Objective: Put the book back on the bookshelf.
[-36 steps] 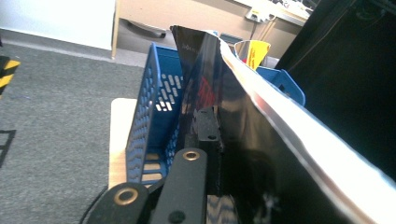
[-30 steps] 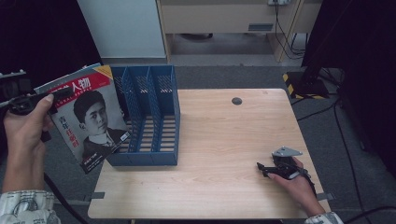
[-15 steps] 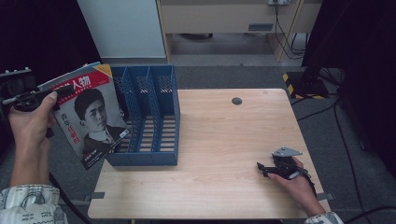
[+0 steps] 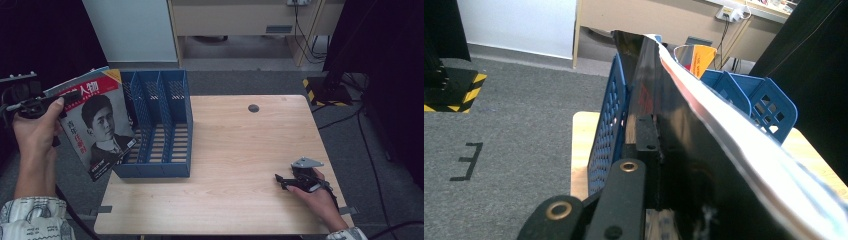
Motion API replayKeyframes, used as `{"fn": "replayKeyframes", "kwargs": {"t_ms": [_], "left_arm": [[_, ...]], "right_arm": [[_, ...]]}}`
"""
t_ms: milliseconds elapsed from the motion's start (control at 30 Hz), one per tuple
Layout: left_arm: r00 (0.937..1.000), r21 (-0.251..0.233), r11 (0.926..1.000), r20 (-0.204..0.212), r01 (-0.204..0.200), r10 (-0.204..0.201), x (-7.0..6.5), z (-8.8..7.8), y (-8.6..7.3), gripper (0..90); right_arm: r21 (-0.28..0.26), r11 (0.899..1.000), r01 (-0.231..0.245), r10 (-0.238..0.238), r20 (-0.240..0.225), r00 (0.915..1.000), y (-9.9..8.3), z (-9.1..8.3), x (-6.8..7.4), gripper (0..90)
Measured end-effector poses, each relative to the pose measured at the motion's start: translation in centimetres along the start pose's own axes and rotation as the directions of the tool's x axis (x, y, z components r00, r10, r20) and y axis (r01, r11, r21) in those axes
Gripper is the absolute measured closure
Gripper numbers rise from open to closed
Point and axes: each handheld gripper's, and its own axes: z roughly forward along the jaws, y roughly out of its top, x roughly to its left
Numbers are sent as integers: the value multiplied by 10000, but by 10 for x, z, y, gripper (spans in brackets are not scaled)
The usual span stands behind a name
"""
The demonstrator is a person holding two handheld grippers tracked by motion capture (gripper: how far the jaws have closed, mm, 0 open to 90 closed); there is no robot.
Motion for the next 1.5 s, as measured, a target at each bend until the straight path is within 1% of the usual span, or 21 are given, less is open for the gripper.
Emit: {"fn": "replayKeyframes", "kwargs": {"t_ms": [100, 300, 633, 833, 1200, 1500], "left_arm": [[10000, 29, 10000, 49, 28, -28, -4, 4, 0, 864], [9998, 144, 9999, 196, -92, 89, -13, 14, 2, 863], [9992, 236, 9995, 329, -232, 224, -24, 25, 2, 864], [9990, 325, 9991, 357, -284, 273, -28, 30, 1, 863], [9986, 341, 9988, 402, -359, 345, -32, 34, 2, 864], [9984, 346, 9991, 511, -249, 231, -33, 40, 3, 863]], "right_arm": [[-1, 10000, 17, -17, 0, 10000, 0, 0, 0, 205], [-20, 10000, 45, -45, 2, 10000, 0, 0, 0, 205], [-19, 10000, 49, -49, -1, 10000, 0, 0, 0, 206], [-20, 10000, 47, -47, -5, 10000, 0, 0, 0, 205], [14, 10000, 28, -28, -15, 10000, 0, 0, 0, 205], [11, 10000, 56, -56, -2, 10000, 0, 0, 0, 205]]}}
